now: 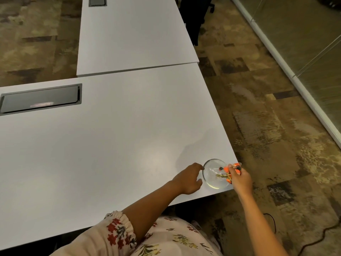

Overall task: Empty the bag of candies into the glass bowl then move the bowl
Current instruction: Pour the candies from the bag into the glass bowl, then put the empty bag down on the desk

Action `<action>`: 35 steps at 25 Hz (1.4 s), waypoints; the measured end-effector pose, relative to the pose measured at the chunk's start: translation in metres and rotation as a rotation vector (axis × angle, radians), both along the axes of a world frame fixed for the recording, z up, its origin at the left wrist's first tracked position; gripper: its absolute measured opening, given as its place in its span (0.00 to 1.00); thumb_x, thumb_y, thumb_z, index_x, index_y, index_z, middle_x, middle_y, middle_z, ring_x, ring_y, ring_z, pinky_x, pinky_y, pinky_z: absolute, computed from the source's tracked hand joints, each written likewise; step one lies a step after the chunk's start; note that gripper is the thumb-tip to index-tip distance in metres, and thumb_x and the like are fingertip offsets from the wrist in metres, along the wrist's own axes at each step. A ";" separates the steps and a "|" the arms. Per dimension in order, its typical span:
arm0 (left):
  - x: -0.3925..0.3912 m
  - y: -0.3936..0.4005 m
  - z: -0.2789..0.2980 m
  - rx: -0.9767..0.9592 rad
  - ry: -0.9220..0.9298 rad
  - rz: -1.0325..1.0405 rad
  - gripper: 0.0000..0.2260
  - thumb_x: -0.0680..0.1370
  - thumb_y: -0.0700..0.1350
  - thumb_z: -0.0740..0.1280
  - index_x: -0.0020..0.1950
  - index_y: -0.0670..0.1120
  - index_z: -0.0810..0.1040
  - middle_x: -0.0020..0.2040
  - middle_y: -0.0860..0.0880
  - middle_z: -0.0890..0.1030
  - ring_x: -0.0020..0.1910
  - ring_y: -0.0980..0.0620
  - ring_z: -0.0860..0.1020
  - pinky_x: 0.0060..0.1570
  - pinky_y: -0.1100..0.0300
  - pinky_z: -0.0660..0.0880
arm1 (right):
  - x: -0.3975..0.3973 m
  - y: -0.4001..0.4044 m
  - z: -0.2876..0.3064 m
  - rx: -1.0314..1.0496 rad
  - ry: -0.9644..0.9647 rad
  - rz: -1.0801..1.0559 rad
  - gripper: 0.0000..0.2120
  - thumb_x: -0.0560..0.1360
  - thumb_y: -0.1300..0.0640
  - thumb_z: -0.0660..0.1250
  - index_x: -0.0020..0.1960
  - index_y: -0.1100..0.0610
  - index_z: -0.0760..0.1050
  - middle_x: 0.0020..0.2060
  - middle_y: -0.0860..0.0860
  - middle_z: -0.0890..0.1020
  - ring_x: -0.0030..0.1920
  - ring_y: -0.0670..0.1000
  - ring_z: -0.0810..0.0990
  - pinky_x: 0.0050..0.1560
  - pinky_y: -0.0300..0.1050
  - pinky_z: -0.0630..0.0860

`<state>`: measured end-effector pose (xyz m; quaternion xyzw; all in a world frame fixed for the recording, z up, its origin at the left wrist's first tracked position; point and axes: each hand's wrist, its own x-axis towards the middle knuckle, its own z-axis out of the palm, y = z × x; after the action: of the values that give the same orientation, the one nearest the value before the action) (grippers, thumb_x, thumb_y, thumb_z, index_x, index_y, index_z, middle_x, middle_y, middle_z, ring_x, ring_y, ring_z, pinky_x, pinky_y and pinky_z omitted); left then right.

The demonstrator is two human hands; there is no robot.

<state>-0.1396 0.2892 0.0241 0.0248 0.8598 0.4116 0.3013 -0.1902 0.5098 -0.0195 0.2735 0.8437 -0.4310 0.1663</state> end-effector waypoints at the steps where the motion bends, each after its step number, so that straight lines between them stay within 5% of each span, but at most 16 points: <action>1: 0.001 0.004 -0.003 -0.044 0.031 -0.068 0.26 0.82 0.44 0.62 0.79 0.44 0.61 0.80 0.44 0.62 0.80 0.44 0.60 0.76 0.51 0.60 | 0.000 -0.002 0.002 0.054 0.026 0.032 0.24 0.78 0.43 0.65 0.61 0.63 0.78 0.54 0.60 0.83 0.54 0.60 0.82 0.56 0.55 0.79; 7: -0.001 0.015 -0.020 -0.301 0.169 -0.440 0.32 0.83 0.44 0.60 0.83 0.45 0.49 0.84 0.46 0.46 0.82 0.46 0.40 0.80 0.47 0.46 | -0.004 -0.009 0.012 0.136 0.084 0.097 0.21 0.79 0.46 0.66 0.61 0.62 0.78 0.53 0.60 0.84 0.52 0.59 0.82 0.51 0.53 0.79; 14: 0.001 0.010 -0.031 -0.385 0.173 -0.499 0.32 0.83 0.47 0.59 0.83 0.45 0.46 0.84 0.47 0.44 0.82 0.47 0.37 0.80 0.46 0.42 | -0.003 -0.005 0.020 0.133 0.147 0.128 0.14 0.79 0.55 0.66 0.59 0.64 0.81 0.51 0.60 0.86 0.52 0.60 0.85 0.55 0.57 0.81; 21: 0.002 0.006 -0.031 -0.366 0.183 -0.473 0.31 0.83 0.48 0.59 0.83 0.45 0.49 0.84 0.47 0.46 0.82 0.47 0.38 0.80 0.46 0.42 | -0.008 -0.018 0.045 0.303 0.245 0.264 0.11 0.79 0.56 0.67 0.52 0.62 0.84 0.43 0.58 0.86 0.43 0.57 0.84 0.44 0.54 0.83; 31: 0.015 -0.029 -0.028 -0.210 0.139 -0.154 0.27 0.84 0.52 0.58 0.81 0.46 0.58 0.83 0.47 0.54 0.83 0.49 0.44 0.80 0.48 0.46 | -0.013 -0.057 0.085 0.393 0.489 0.327 0.11 0.78 0.53 0.68 0.52 0.59 0.85 0.45 0.57 0.88 0.41 0.56 0.86 0.40 0.45 0.81; 35: 0.026 -0.052 -0.025 0.018 -0.030 0.244 0.26 0.84 0.58 0.55 0.77 0.46 0.67 0.80 0.48 0.64 0.82 0.49 0.53 0.78 0.52 0.53 | -0.008 -0.096 0.088 -0.012 0.434 0.237 0.10 0.78 0.53 0.68 0.53 0.57 0.84 0.44 0.52 0.88 0.40 0.50 0.87 0.44 0.46 0.85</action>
<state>-0.1140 0.2372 -0.0007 -0.0832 0.8480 0.4534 0.2616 -0.1983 0.4136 0.0690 0.0728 0.8832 -0.4621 0.0323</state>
